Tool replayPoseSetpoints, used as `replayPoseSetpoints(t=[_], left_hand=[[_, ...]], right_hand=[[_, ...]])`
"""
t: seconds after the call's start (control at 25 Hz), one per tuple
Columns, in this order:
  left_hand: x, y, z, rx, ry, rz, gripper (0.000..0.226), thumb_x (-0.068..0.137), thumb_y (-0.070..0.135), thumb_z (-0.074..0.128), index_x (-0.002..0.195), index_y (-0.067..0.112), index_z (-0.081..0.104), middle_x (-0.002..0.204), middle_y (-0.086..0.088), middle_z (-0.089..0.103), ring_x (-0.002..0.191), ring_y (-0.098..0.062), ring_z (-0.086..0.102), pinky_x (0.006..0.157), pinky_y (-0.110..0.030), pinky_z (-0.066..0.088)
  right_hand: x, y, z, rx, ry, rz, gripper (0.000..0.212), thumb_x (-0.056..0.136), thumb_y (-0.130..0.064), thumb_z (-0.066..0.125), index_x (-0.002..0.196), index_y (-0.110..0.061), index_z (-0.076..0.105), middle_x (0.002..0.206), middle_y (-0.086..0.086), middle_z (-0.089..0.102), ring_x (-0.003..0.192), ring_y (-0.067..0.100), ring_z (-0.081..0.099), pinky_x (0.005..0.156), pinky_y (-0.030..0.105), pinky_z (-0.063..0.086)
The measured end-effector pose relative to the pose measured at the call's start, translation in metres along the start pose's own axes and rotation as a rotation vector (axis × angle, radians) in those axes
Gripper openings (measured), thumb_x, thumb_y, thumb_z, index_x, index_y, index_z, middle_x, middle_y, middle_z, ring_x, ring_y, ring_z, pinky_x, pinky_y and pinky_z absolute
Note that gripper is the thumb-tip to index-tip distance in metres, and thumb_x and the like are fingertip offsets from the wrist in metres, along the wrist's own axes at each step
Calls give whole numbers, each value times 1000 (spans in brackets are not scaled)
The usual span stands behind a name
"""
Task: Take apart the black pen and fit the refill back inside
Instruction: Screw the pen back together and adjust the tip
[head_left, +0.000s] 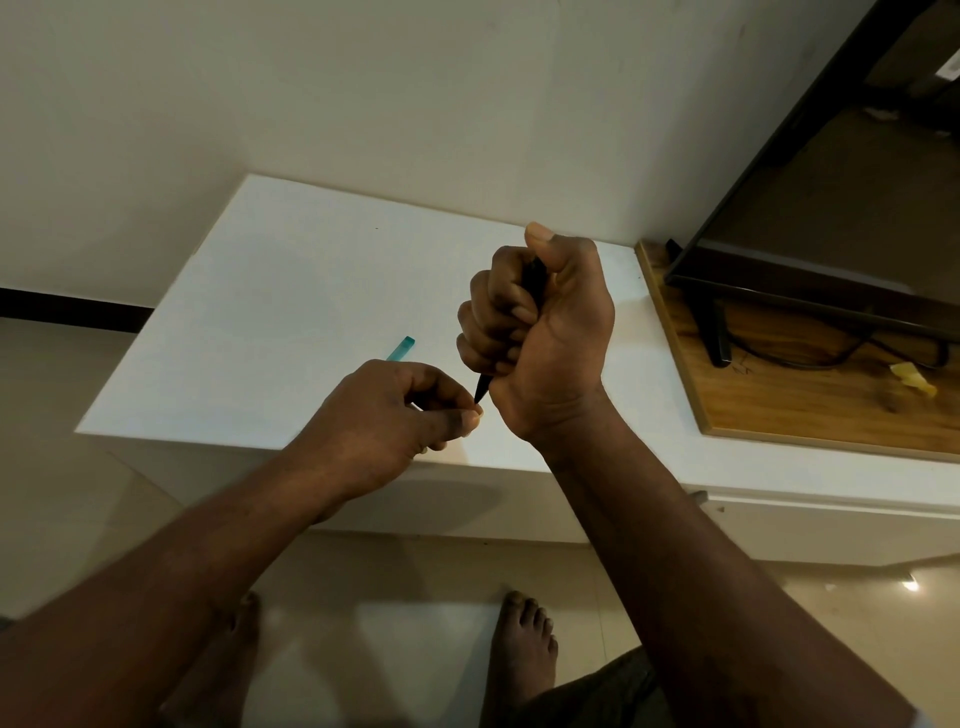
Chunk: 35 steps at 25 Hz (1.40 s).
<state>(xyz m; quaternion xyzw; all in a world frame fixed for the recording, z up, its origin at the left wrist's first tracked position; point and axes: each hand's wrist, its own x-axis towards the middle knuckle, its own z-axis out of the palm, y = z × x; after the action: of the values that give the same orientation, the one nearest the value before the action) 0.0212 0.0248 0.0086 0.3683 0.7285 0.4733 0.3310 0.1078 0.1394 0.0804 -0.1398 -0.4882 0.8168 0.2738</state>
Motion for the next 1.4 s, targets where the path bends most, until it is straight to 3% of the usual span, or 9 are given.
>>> replayPoseSetpoints(t=[0.8,1.4], left_hand=[[-2,3,-2,-22,6,15,11,81,38,82,89,31,79,78,14,78,72,-6,72,73,-33,58],[-1,1,-2,10,3,14,9,78,35,85,85,35,79,78,15,77,72,-4,71,73,-31,54]], right_hand=[[0,0,0,-23,-11,24,45,90,-39,41,59,-16,18,48,-2,16,43,13,10,46,24,10],[1,1,-1,30,-21,30,49,91,-40,40,50,-17,27,46,-3,18,42,11,11,45,21,11]])
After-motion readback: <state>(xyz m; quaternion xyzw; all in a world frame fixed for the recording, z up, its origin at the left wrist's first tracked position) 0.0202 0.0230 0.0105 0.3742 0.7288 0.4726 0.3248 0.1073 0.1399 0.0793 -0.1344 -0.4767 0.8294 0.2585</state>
